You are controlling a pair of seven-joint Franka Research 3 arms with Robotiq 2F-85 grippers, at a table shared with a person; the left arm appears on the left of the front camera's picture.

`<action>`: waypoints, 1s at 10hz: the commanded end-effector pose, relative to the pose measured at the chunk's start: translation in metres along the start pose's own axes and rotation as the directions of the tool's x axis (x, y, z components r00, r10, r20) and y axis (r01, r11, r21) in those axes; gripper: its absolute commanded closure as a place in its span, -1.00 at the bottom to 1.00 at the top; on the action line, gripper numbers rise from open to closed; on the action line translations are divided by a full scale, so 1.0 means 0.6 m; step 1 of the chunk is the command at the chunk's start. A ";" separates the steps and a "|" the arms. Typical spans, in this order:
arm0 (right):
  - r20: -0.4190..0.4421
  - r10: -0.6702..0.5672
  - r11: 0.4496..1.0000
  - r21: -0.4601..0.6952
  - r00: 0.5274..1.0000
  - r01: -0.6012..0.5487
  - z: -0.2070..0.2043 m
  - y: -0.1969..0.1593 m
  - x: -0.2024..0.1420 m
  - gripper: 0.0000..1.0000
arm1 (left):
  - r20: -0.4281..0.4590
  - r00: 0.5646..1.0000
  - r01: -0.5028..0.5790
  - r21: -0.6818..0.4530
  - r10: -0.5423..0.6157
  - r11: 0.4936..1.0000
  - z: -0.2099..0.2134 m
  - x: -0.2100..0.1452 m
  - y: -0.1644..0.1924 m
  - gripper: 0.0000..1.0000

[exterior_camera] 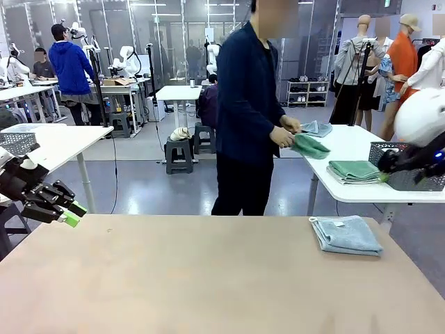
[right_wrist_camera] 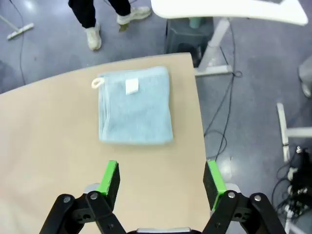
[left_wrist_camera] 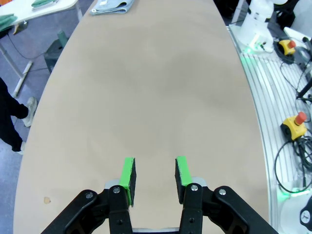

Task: Fold the towels and place them in the basket.
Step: Place the folded Towel with hook on the right side of the table.

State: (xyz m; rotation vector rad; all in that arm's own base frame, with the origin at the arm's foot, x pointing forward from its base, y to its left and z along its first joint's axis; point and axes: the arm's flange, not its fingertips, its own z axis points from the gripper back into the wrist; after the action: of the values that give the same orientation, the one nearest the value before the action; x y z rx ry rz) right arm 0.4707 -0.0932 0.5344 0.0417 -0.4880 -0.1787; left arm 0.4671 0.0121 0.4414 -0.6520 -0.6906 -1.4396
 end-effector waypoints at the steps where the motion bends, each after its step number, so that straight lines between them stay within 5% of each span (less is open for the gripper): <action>1: -0.086 -0.028 1.000 -0.007 0.996 0.028 0.079 0.022 -0.065 -0.72 | 0.006 1.000 0.004 0.001 -0.004 1.000 0.001 0.001 0.000 0.12; 5: -0.113 0.122 0.992 0.052 0.986 -0.117 0.135 0.061 -0.148 -0.72 | 0.006 1.000 0.004 0.001 -0.004 1.000 0.001 0.001 0.000 0.12; 10: -0.120 0.079 0.996 0.037 0.990 -0.076 0.149 0.062 -0.146 -0.72 | 0.006 1.000 0.004 0.001 -0.004 1.000 0.001 0.001 0.000 0.12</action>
State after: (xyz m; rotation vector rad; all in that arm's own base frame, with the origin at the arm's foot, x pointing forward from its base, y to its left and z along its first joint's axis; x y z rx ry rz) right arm 0.3591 -0.0402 0.5730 0.0618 -0.3791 -0.0794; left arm 0.4671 0.0120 0.4413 -0.6521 -0.6905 -1.4397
